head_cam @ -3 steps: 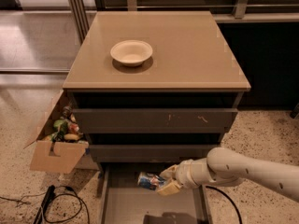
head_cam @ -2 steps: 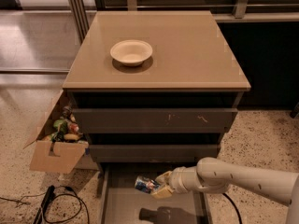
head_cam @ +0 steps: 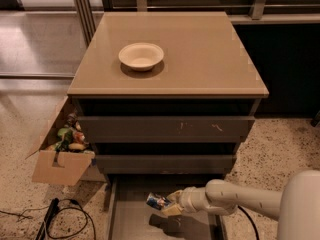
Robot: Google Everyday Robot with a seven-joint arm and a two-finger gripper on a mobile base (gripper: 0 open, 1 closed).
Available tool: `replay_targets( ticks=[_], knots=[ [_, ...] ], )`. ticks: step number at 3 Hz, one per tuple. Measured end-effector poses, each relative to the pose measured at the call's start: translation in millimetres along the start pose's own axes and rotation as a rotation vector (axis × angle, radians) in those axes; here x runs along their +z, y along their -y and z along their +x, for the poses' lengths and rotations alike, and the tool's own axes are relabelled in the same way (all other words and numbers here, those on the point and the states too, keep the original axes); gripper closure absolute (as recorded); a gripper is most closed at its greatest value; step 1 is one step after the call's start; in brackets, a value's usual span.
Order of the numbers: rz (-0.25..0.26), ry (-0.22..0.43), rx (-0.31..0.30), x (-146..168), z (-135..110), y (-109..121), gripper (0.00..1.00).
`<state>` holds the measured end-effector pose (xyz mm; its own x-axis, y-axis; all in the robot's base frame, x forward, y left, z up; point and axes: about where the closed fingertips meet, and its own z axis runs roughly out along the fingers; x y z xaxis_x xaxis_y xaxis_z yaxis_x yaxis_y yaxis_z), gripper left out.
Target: Place redbull can into bottom drawer
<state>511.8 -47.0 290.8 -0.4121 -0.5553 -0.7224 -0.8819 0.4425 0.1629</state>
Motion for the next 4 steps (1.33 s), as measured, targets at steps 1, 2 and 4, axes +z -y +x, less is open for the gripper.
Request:
replay_targets(
  ticks=[1,2,4],
  knots=[
    [-0.019,-0.024,0.096,36,28,22,1.0],
    [-0.038,-0.039,0.173,68,48,34,1.0],
    [-0.052,-0.075,0.247,102,80,40,1.0]
  ],
)
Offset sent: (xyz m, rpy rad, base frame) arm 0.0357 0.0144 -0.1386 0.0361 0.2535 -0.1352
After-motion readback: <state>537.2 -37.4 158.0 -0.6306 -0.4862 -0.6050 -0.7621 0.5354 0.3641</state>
